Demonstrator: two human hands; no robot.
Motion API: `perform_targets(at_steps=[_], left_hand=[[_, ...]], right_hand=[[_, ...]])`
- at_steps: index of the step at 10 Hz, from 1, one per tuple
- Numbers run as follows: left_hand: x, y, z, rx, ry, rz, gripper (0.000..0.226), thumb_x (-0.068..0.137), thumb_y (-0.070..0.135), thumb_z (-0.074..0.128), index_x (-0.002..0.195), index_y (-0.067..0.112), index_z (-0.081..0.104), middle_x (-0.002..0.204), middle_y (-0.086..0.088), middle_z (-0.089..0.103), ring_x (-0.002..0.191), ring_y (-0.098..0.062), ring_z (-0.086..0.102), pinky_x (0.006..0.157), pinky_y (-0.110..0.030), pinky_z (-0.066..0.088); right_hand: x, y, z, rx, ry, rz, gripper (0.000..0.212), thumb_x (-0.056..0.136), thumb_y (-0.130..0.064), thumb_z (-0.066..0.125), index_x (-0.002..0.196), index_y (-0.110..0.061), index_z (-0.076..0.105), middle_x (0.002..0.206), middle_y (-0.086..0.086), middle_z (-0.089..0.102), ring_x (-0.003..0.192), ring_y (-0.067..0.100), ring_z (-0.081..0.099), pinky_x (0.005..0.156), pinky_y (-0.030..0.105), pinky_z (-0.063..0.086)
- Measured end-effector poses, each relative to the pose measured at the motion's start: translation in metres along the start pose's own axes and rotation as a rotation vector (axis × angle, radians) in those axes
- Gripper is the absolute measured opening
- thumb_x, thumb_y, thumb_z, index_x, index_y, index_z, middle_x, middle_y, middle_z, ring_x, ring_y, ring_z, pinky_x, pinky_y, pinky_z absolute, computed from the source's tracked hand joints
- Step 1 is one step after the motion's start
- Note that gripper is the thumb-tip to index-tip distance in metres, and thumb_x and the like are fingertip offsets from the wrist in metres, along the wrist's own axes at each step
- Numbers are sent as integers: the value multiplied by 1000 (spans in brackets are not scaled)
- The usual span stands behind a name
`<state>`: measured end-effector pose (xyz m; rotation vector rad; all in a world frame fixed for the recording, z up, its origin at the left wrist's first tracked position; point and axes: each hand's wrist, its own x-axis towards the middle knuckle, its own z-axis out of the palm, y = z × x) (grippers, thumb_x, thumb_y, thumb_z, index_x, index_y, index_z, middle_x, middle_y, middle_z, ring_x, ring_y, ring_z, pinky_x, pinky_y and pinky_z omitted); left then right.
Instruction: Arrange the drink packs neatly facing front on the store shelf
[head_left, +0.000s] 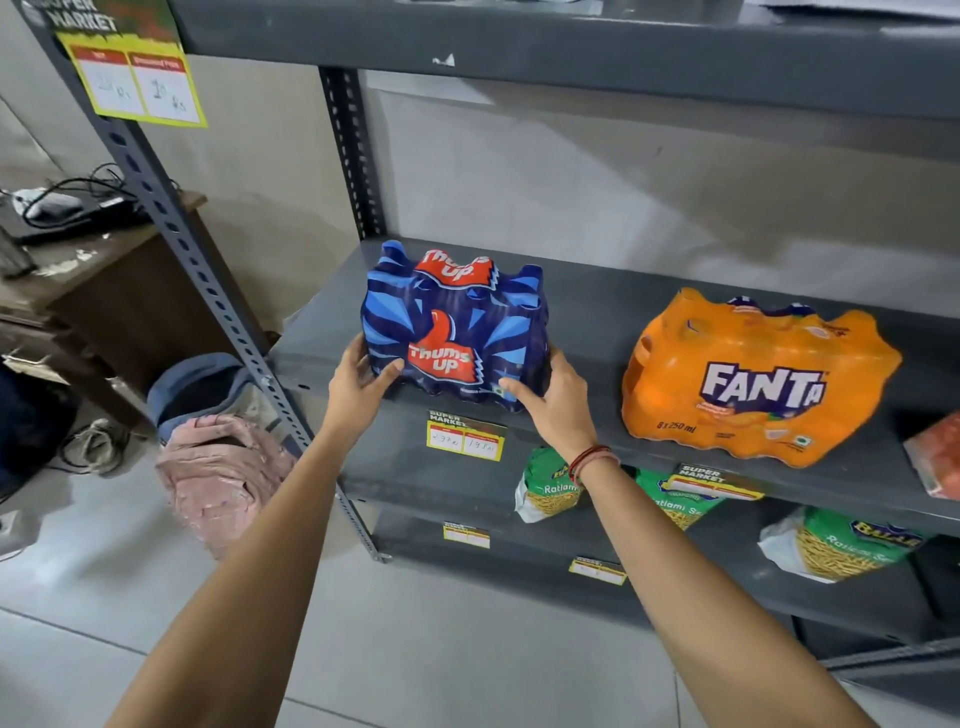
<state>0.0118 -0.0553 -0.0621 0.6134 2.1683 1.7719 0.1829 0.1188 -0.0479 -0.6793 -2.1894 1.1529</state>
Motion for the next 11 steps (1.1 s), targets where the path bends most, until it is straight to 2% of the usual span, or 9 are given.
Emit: perform_targets(at_steps=[1,2,5,6,7,8,9,10,11], left_hand=[[-4,0,5,30,-13,-13,62,90,21,59,144,11,31,145,-6,45,129,-21,46,104,-33,39],[-7,2,8,40,-12,-25,61,90,21,58,144,11,30,146,-6,44,130,-23,44,104,-34,38],[-8,6,6,64,-16,-38,61,90,19,59,143,11,31,145,-7,44,131,-23,44,104,-35,38],[-9,6,8,65,-7,-28,61,90,19,58,144,10,31,145,-7,44,130,-22,45,101,-32,39],[-13,6,8,80,-14,-44,59,91,19,57,144,11,31,144,-7,45,129,-22,45,104,-36,39],[-20,11,10,120,-15,-37,57,92,20,55,144,11,32,143,-5,47,128,-21,47,102,-33,39],[-23,16,13,223,18,-68,48,93,26,53,137,10,42,135,-7,55,122,-24,53,94,-28,40],[-30,13,19,413,102,-57,40,91,28,57,125,7,54,119,-14,64,107,-30,59,85,-31,42],[-45,25,29,447,118,-32,35,89,25,59,117,4,60,115,-16,67,106,-32,60,86,-30,41]], right_hand=[[-3,3,-11,-18,-18,31,57,81,-33,69,124,-6,45,129,13,58,116,28,58,90,37,52],[-4,3,-16,-24,-21,42,57,81,-33,69,125,-6,44,130,13,58,116,29,58,90,39,52],[-7,-3,-17,-32,-23,55,57,82,-31,69,126,-5,44,130,13,57,117,30,58,91,41,52],[-6,-1,-16,-33,-19,61,57,82,-32,69,125,-4,44,130,14,57,117,30,58,91,40,51],[-9,-3,-15,-40,-34,76,56,82,-32,69,125,-5,44,130,13,58,117,30,58,90,38,52],[-15,-4,-19,-27,-8,69,55,82,-31,69,123,-4,45,129,14,58,116,30,58,90,37,52],[-15,-8,-19,-36,0,95,54,81,-32,69,122,-4,46,128,14,58,116,29,58,89,37,52],[-20,-5,-19,-44,45,75,51,82,-32,69,121,-5,49,125,14,60,113,27,60,88,35,52],[-31,-6,-27,-79,133,34,43,86,-32,64,117,-4,55,119,13,63,108,24,60,84,28,50]])
